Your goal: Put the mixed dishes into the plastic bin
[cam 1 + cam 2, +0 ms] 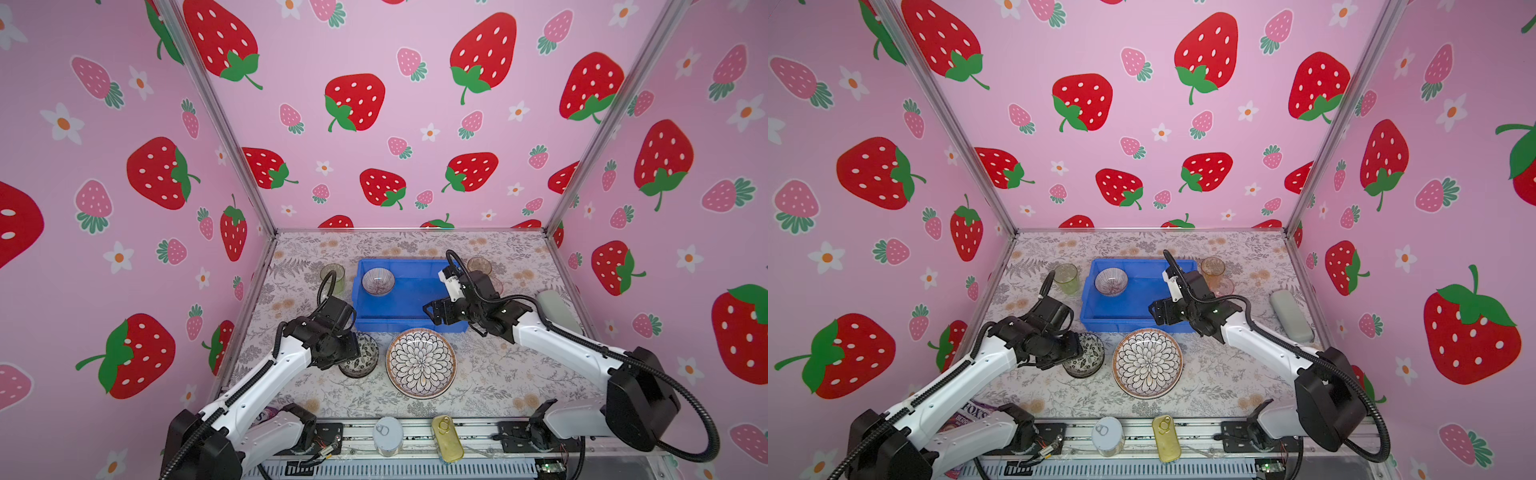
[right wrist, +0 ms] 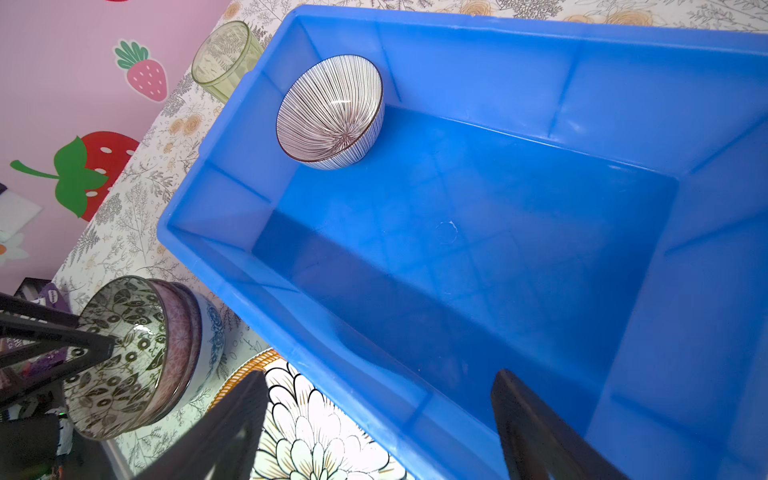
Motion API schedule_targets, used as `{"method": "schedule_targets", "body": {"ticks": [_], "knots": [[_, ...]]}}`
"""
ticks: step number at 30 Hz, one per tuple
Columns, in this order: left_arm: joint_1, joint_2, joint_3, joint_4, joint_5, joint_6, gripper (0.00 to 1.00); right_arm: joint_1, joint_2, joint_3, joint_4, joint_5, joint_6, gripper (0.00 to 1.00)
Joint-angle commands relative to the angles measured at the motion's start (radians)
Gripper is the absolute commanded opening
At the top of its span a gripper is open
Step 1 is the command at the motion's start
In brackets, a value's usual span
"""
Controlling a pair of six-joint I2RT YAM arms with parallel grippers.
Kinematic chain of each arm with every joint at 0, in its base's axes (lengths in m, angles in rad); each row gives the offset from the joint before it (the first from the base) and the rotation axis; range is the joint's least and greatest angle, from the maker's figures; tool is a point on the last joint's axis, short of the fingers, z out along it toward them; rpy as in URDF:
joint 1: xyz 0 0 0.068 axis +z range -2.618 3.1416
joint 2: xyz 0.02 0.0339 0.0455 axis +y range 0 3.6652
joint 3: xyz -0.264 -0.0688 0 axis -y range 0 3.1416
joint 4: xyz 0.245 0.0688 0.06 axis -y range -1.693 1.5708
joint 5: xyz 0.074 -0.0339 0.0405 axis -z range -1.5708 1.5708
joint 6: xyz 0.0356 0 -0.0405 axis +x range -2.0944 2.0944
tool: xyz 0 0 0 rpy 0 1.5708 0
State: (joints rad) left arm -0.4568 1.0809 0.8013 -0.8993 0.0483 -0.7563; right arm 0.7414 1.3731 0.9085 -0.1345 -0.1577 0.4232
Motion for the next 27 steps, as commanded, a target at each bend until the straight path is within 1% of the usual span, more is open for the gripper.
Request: {"method": "schedule_targets", "body": {"ticks": [1,18,24,27], "knots": [[-0.007,-0.015,0.062,-0.038,-0.031,0.005,0.66,-0.004,0.005,-0.013,0.011,-0.006,0.004,0.87],[-0.015,0.012,0.059,-0.032,-0.046,0.017,0.65,-0.004,0.027,-0.011,0.014,-0.014,0.0,0.86],[-0.016,0.033,0.038,-0.021,-0.065,0.025,0.61,-0.005,0.036,-0.011,0.016,-0.018,-0.003,0.86],[-0.016,0.042,0.029,-0.016,-0.068,0.026,0.58,-0.005,0.039,-0.011,0.017,-0.019,-0.003,0.86]]}}
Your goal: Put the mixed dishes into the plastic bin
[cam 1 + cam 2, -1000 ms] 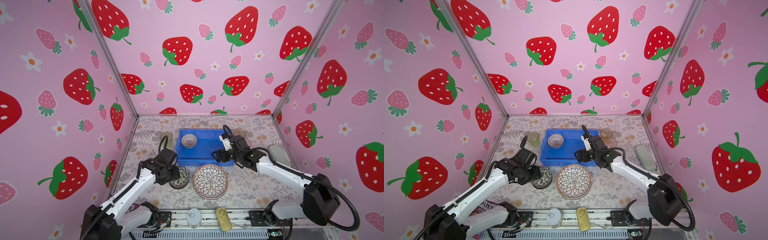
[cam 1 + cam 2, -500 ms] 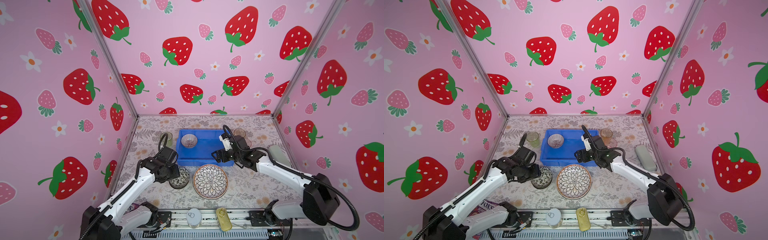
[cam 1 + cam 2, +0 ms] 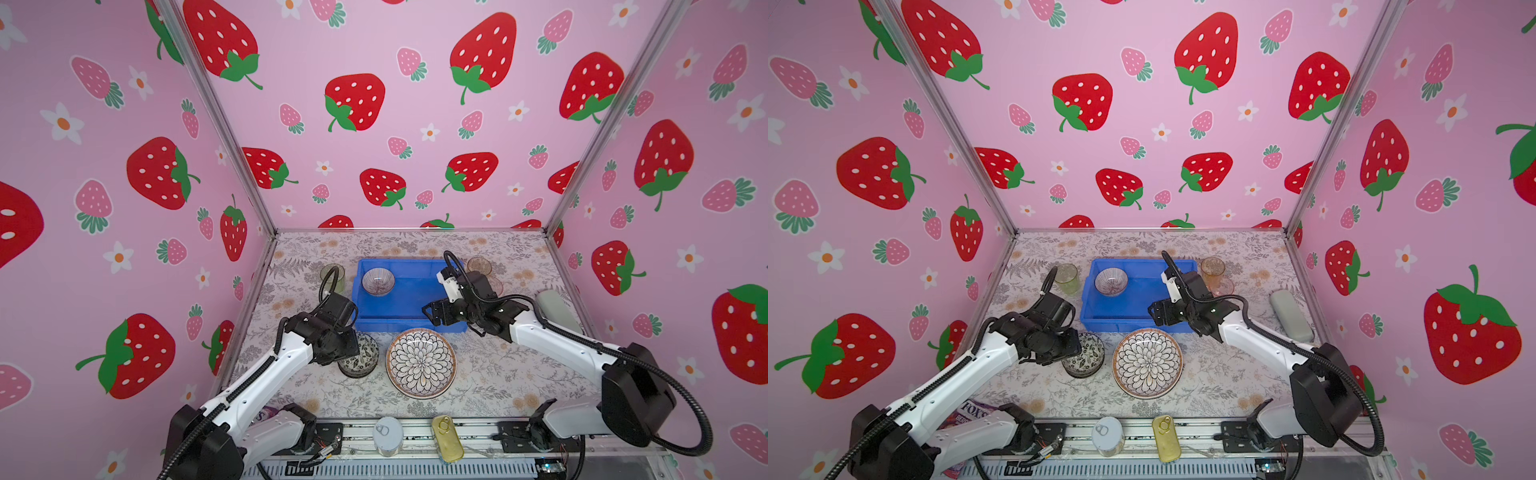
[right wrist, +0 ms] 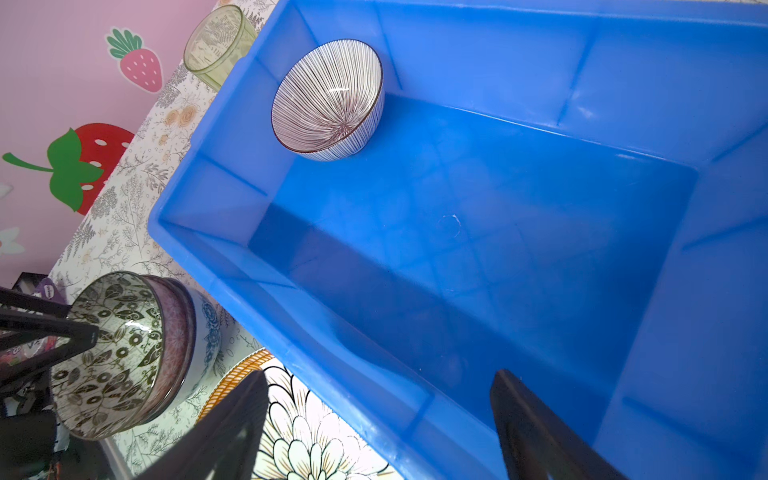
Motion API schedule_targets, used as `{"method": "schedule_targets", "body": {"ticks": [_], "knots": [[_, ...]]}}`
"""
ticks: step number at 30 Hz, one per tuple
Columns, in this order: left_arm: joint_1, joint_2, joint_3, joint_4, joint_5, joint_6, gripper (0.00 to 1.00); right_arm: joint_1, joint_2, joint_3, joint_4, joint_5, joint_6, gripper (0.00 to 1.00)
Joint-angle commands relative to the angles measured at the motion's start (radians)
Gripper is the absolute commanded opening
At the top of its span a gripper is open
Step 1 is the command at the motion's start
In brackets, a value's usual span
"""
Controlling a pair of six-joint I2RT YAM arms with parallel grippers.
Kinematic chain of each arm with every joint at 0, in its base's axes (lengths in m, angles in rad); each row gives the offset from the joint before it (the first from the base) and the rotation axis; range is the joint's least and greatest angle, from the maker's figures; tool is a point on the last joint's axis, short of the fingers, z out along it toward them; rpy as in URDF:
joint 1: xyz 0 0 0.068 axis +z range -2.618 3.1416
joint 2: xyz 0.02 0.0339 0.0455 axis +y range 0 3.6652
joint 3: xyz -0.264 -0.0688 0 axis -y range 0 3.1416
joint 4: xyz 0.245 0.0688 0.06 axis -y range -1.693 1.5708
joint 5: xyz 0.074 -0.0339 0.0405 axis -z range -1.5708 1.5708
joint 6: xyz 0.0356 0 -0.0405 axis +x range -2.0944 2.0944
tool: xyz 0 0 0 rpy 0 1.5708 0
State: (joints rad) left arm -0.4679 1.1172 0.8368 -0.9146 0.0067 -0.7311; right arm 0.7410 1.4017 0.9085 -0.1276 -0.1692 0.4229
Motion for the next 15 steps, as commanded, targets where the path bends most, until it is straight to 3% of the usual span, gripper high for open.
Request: {"method": "schedule_targets", "body": {"ticks": [1,15], "knots": [[-0.005,0.007,-0.008,0.002,-0.027,0.001,0.55,-0.005,0.011,-0.011,0.012,-0.009,-0.004,0.86],[-0.006,0.011,-0.02,-0.018,-0.068,0.011,0.37,-0.005,0.008,-0.022,0.019,-0.009,0.002,0.86]]}}
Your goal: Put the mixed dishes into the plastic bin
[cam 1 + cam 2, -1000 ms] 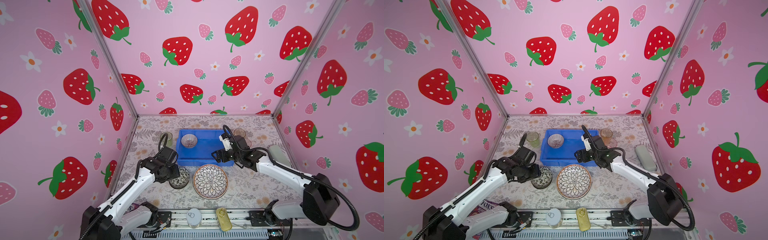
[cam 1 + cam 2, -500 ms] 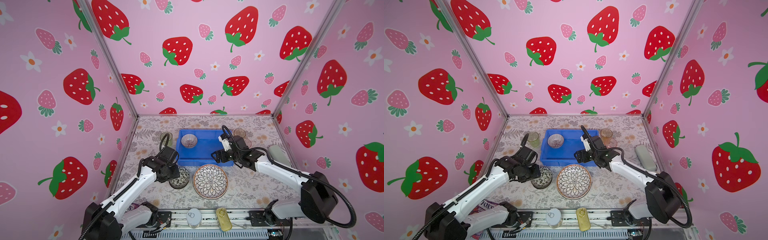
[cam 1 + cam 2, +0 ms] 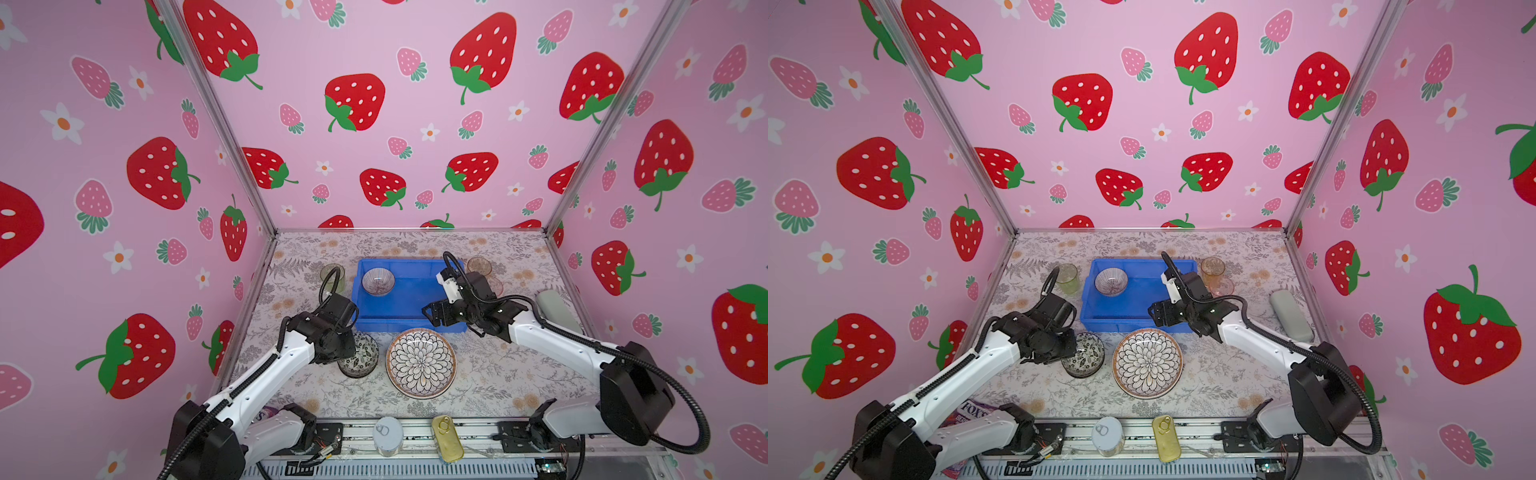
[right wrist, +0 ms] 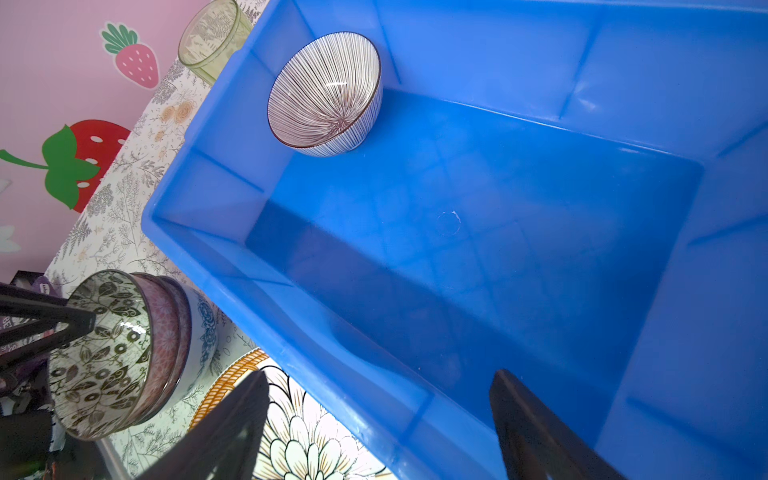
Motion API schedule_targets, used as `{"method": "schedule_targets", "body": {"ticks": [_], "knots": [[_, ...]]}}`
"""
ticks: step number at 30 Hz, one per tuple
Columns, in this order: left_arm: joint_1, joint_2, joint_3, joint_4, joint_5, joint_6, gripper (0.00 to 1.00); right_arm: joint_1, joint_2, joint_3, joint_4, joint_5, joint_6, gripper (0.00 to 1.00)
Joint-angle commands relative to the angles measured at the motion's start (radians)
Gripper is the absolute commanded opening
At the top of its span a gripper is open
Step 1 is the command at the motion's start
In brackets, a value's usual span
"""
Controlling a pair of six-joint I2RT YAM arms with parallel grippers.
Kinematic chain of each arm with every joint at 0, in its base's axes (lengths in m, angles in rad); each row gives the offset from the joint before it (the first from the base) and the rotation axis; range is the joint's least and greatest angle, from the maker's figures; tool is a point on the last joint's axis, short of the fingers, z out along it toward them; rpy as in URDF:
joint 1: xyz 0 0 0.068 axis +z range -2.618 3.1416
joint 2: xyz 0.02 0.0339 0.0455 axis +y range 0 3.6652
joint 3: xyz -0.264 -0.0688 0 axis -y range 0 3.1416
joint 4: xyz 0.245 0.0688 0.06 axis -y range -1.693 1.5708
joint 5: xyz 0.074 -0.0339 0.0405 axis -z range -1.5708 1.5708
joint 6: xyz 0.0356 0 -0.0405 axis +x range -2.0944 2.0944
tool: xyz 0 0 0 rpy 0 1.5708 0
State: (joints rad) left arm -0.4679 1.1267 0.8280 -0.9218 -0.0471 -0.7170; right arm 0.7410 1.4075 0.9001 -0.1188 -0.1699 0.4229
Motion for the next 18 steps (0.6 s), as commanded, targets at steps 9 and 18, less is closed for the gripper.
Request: {"method": "schedule_targets", "body": {"ticks": [9,18], "knots": [[-0.006,-0.024,-0.009,-0.028,-0.017,0.0,0.16,-0.006,-0.011,-0.018,0.01,-0.009,0.004,0.86],[-0.006,-0.042,0.007,-0.041,-0.013,-0.004,0.07,-0.007,-0.022,-0.024,0.01,-0.004,0.007,0.86]]}}
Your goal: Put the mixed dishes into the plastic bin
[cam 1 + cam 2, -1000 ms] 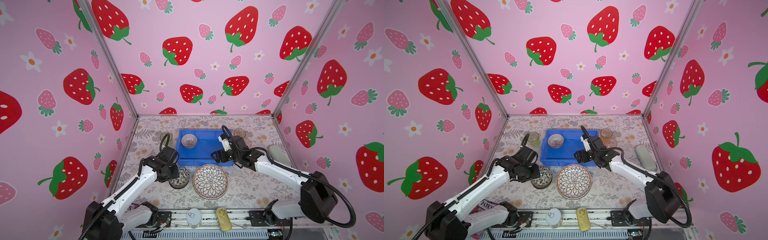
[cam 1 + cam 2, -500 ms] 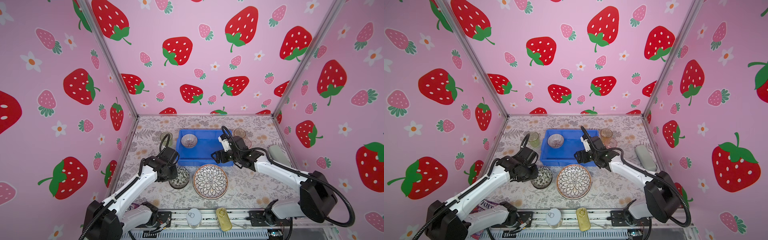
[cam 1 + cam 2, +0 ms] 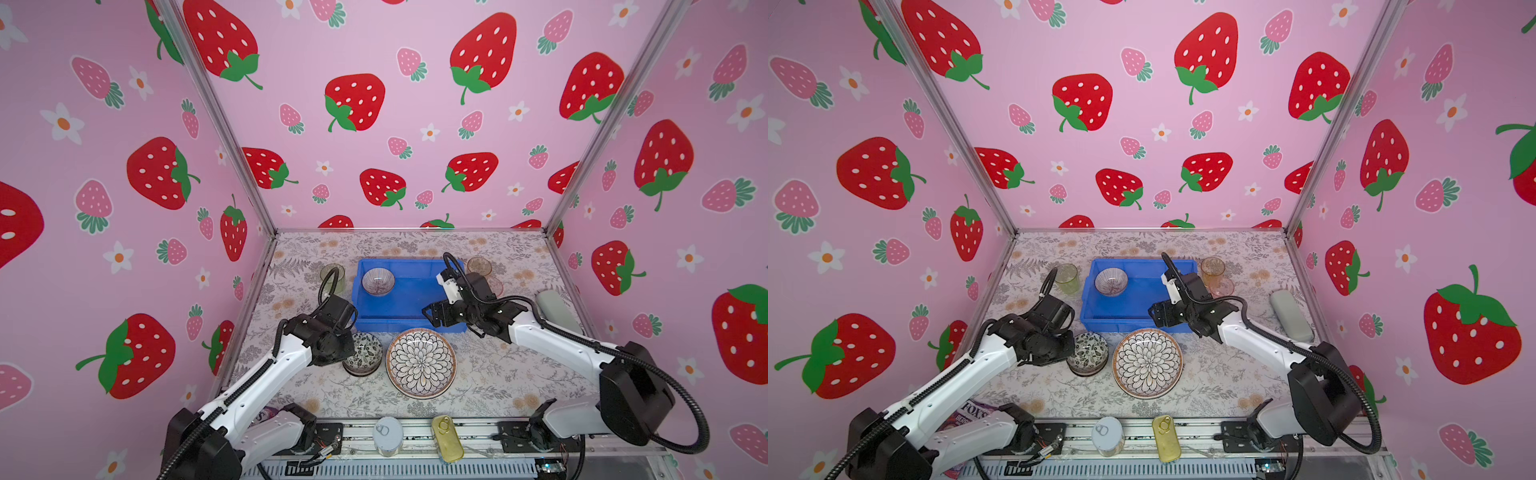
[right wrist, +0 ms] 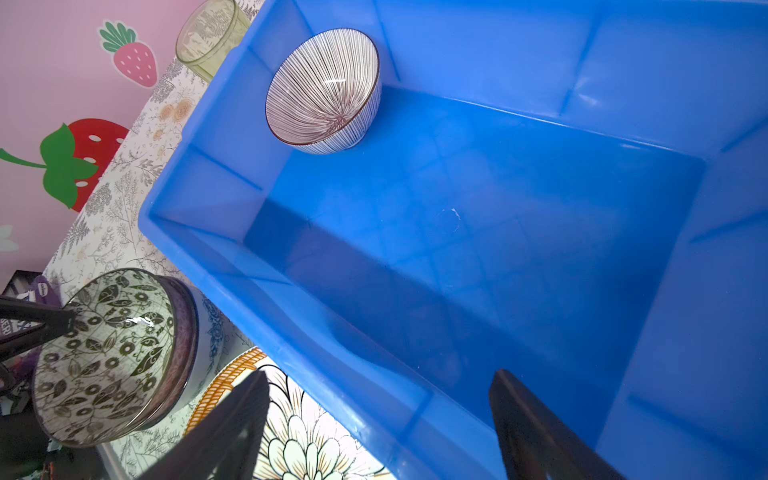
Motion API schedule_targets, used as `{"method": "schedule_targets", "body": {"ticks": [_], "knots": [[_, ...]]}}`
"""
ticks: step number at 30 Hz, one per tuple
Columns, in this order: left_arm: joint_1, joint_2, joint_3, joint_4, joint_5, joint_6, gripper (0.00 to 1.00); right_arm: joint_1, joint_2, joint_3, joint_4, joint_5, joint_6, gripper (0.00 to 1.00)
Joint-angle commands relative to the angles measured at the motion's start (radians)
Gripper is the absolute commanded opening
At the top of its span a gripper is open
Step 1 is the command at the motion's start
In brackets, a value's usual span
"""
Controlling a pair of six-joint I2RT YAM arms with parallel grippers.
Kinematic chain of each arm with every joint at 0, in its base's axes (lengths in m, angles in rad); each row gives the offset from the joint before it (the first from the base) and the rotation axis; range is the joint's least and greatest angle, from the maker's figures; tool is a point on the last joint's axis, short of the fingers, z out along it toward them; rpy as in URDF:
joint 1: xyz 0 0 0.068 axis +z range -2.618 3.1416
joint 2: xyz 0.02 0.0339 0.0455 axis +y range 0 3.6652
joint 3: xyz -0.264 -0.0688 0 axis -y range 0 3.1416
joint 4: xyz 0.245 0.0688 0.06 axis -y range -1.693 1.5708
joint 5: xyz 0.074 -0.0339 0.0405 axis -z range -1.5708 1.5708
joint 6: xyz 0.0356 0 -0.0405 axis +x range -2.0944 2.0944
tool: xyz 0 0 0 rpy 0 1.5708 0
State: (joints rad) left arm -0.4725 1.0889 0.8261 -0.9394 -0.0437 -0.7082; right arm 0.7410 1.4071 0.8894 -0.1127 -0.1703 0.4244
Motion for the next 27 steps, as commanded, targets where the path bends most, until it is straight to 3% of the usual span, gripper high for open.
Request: {"method": "schedule_targets", "body": {"ticks": [1,11,17,27], "knots": [[-0.002,-0.005,0.011,-0.022,-0.014,-0.013,0.03,-0.006,-0.023,-0.014,0.004,-0.003,0.005,0.86],[-0.002,-0.003,0.012,-0.023,-0.005,-0.016,0.0,-0.007,-0.025,-0.015,0.004,-0.002,0.004,0.86],[-0.002,0.004,0.012,-0.021,-0.004,-0.016,0.16,-0.006,-0.023,-0.015,0.005,-0.002,0.003,0.86],[-0.001,0.013,0.013,-0.013,-0.007,-0.016,0.31,-0.008,-0.022,-0.016,0.006,-0.004,0.004,0.86]]}}
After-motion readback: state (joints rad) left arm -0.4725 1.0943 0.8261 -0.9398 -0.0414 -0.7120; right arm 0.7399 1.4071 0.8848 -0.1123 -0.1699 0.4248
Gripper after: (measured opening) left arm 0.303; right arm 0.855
